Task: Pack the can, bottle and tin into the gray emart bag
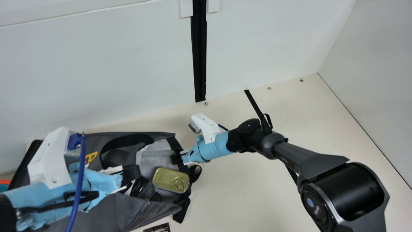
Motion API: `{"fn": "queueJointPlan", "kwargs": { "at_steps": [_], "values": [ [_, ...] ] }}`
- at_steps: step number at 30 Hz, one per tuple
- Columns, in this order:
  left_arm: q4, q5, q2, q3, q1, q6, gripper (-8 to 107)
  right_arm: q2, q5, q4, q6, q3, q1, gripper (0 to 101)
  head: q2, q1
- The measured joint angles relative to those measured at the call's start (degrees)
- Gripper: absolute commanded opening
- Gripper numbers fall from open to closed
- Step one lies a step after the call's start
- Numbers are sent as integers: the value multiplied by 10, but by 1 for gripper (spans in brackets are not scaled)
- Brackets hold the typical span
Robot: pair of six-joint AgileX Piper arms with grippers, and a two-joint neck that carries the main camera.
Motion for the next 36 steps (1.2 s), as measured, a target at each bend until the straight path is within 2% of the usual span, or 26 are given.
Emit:
{"fn": "queueJointPlan", "kwargs": {
  "at_steps": [6,15,26,36],
  "values": [
    [-2,-2,-12,13,0,1,10,-15,15,20,8,12,-13,0,-1,0],
    [-32,-33,-7,10,5,12,10,-49,39,34,25,38,-38,0,-1,0],
    [-75,-65,5,-14,22,30,10,-100,74,56,50,70,-77,0,0,0],
    [-112,-64,14,-52,43,65,10,-154,107,85,84,86,-109,0,0,0]
  ]
}}
